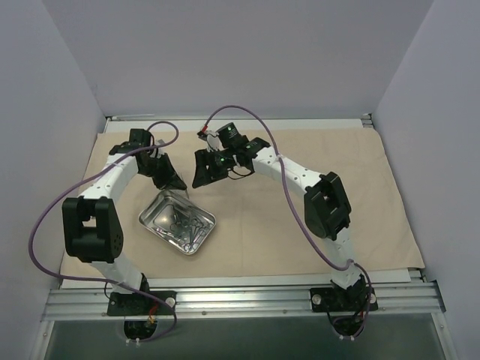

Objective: Open and lay out the surgical kit
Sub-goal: Place the medical item in the surgical kit.

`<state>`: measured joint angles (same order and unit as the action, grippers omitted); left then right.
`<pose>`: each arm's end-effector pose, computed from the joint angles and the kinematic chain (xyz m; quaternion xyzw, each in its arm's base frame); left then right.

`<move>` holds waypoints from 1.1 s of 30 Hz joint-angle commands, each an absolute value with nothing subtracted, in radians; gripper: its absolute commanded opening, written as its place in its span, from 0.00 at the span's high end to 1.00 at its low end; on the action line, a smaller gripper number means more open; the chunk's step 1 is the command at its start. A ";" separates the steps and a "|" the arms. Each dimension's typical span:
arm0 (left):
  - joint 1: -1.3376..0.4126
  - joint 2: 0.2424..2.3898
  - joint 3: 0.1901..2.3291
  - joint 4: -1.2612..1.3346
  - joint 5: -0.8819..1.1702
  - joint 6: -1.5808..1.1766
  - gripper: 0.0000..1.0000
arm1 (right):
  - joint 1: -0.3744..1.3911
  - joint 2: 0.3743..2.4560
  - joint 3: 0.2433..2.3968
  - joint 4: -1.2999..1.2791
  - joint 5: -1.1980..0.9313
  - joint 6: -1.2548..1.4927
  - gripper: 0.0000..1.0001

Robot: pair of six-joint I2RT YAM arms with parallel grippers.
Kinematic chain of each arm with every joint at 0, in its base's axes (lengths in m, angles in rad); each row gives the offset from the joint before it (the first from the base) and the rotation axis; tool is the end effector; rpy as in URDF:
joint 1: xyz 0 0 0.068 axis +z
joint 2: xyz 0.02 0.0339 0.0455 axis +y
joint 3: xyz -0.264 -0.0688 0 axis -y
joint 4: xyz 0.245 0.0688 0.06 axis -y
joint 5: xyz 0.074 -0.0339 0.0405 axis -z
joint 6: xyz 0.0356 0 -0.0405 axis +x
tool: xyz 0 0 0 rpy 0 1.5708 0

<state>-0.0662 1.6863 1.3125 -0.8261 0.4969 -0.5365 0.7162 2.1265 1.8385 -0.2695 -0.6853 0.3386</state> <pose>0.3367 -0.0393 0.2440 -0.1779 0.9370 -0.2838 0.0989 0.3604 0.3436 0.2720 -0.3147 0.7783 0.4839 0.2471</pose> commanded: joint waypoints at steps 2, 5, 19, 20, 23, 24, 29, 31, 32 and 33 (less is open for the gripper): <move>-0.071 1.697 1.367 -0.761 0.531 -0.633 0.98 | 0.733 2.141 1.862 -0.235 -0.718 0.380 0.54; -0.072 1.703 1.365 -0.761 0.531 -0.643 0.98 | 0.742 2.154 1.871 -0.244 -0.709 0.376 0.55; -0.080 1.713 1.351 -0.738 0.560 -0.655 0.98 | 0.756 2.221 1.936 -0.273 -0.724 0.379 0.63; -0.080 1.715 1.351 -0.738 0.560 -0.655 0.98 | 0.756 2.220 1.936 -0.273 -0.723 0.379 0.63; -0.080 1.718 1.355 -0.739 0.555 -0.647 0.98 | 0.755 2.217 1.937 -0.271 -0.718 0.377 0.63; -0.080 1.720 1.355 -0.741 0.554 -0.646 0.98 | 0.755 2.215 1.940 -0.273 -0.712 0.376 0.64; -0.081 1.729 1.362 -0.747 0.543 -0.643 0.98 | 0.759 2.209 1.937 -0.267 -0.715 0.374 0.64; -0.081 1.729 1.367 -0.742 0.549 -0.644 0.98 | 0.759 2.226 1.945 -0.271 -0.729 0.374 0.64; -0.084 1.730 1.370 -0.744 0.551 -0.647 0.98 | 0.762 2.230 1.950 -0.272 -0.735 0.376 0.65; -0.084 1.730 1.374 -0.744 0.551 -0.647 0.98 | 0.764 2.236 1.962 -0.273 -0.736 0.376 0.65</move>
